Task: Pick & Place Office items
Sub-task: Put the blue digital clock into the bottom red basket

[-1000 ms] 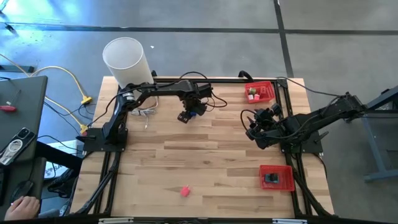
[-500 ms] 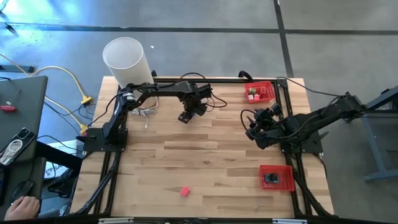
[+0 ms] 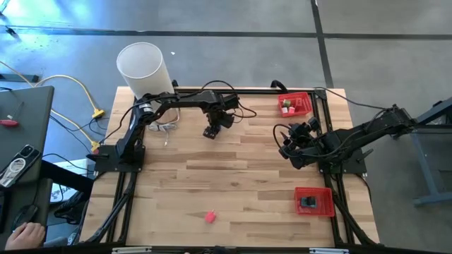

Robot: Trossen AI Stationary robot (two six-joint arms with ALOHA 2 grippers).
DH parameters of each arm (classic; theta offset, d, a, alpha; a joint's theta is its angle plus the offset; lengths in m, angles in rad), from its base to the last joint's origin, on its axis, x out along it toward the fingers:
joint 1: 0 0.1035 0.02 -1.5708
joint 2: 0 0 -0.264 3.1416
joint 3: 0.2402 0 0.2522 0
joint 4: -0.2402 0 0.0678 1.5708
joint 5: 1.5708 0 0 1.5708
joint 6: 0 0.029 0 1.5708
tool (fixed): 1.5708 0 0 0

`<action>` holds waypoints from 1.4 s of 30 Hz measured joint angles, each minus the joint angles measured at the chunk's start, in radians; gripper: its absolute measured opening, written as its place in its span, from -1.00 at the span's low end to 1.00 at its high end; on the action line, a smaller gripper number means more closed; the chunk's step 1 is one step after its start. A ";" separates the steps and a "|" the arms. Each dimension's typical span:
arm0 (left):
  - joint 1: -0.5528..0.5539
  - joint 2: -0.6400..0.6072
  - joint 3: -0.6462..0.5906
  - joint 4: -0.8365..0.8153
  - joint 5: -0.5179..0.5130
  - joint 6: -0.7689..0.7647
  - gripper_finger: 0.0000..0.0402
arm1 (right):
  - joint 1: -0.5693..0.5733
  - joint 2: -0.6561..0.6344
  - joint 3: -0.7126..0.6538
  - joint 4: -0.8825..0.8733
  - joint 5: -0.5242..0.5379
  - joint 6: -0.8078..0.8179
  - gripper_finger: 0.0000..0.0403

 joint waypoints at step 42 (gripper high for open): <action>-0.005 0.032 0.003 -0.027 0.033 -0.031 0.31 | 0.000 0.000 0.000 0.006 0.017 0.000 0.00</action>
